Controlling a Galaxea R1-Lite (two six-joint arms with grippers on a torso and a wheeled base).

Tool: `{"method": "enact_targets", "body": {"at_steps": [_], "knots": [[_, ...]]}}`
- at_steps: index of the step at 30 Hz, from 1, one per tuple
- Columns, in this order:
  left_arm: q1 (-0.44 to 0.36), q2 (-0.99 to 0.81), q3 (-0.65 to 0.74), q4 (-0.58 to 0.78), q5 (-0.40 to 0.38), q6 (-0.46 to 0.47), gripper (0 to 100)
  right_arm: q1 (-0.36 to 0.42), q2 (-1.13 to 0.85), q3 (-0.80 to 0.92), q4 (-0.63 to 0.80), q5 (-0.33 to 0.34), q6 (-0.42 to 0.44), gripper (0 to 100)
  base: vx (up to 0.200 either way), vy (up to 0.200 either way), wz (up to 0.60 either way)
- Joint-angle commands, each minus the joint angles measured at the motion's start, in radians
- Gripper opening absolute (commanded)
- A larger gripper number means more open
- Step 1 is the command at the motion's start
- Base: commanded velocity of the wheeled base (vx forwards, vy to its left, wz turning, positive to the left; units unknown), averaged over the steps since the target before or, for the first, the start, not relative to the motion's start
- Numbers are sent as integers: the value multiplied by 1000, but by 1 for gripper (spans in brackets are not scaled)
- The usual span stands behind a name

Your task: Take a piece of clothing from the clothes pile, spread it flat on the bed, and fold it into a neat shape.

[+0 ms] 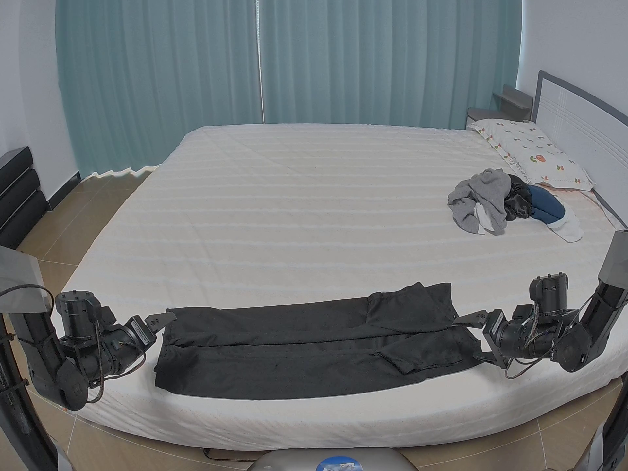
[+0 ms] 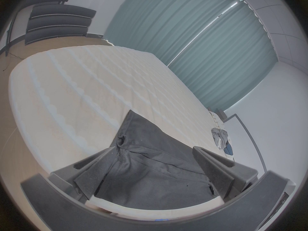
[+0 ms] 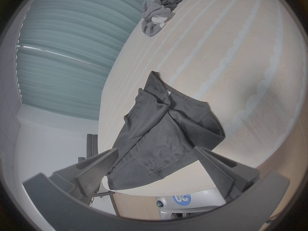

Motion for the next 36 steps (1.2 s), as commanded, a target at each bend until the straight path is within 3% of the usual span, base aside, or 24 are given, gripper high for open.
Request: {"method": "enact_targets", "body": {"at_steps": [1, 9, 19, 20, 36], "knots": [[-29, 100, -38, -7, -1, 4, 100, 0, 8, 0, 0, 0, 0, 100, 0, 0, 0], [-28, 188, -62, -10, 11, 70, 100, -1, 26, -3, -2, -9, -4, 100, 0, 0, 0], [-21, 220, -107, 0, 25, 72, 100, 0, 31, -6, -2, -9, -7, 100, 0, 0, 0], [-21, 223, -108, 0, 25, 72, 0, 0, 31, -6, -2, -9, -7, 100, 0, 0, 0], [29, 225, -105, -3, 52, 70, 0, 3, 46, 2, -68, -15, -13, 100, 0, 0, 0]]}}
